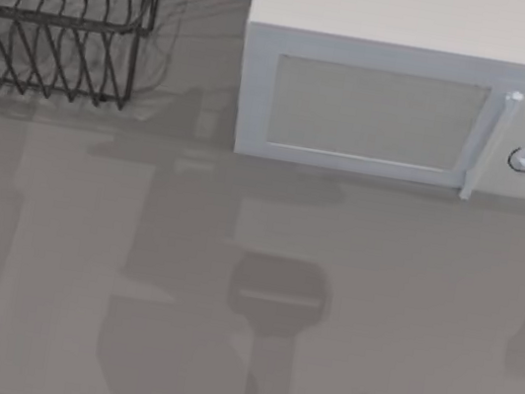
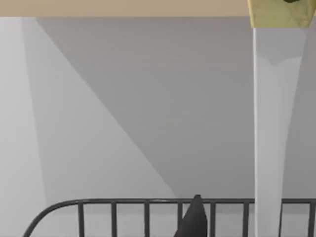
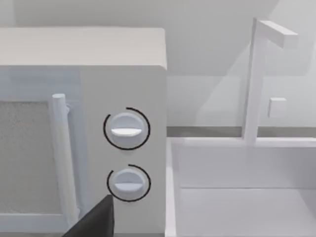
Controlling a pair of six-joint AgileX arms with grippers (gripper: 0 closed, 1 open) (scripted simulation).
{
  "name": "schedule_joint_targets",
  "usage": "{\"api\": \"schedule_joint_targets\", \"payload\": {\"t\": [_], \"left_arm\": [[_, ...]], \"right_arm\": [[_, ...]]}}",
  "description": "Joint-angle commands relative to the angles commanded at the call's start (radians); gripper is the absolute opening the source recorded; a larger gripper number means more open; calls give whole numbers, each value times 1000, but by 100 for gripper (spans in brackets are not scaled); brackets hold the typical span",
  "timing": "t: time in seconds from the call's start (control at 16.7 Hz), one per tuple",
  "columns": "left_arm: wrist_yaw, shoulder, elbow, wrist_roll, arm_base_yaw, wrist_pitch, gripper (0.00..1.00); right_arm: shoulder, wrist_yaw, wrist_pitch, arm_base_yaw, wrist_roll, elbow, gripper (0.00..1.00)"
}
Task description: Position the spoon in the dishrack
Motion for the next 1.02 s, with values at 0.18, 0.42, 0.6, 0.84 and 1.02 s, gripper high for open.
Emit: {"api": "schedule_joint_targets", "payload": {"t": [0.18,0.42,0.6,0.84,1.02], "left_arm": [[0,0,0,0,0,0,38],[0,0,0,0,0,0,68],[0,0,0,0,0,0,90],[0,0,0,0,0,0,100],[0,0,0,0,0,0,100]], "right_arm": [[0,0,0,0,0,0,100],[0,0,0,0,0,0,100],[0,0,0,0,0,0,100],[0,0,0,0,0,0,100],[0,0,0,0,0,0,100]]}}
